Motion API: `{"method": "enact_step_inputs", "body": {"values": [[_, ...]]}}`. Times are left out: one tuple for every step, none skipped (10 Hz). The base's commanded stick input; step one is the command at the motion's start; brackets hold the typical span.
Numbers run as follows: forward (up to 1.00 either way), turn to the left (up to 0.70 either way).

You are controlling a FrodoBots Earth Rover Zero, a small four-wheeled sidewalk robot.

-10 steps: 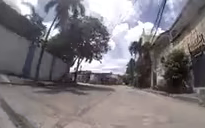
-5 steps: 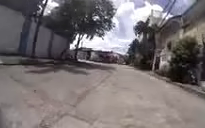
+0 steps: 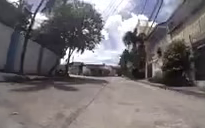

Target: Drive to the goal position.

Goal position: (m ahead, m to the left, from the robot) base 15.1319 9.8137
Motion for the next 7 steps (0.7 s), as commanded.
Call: {"method": "enact_step_inputs", "body": {"values": [[0.7, -0.35], [0.7, -0.35], [0.7, -0.04], [0.7, 0.0], [0.7, 0.0], [0.7, 0.0], [0.7, 0.0]]}}
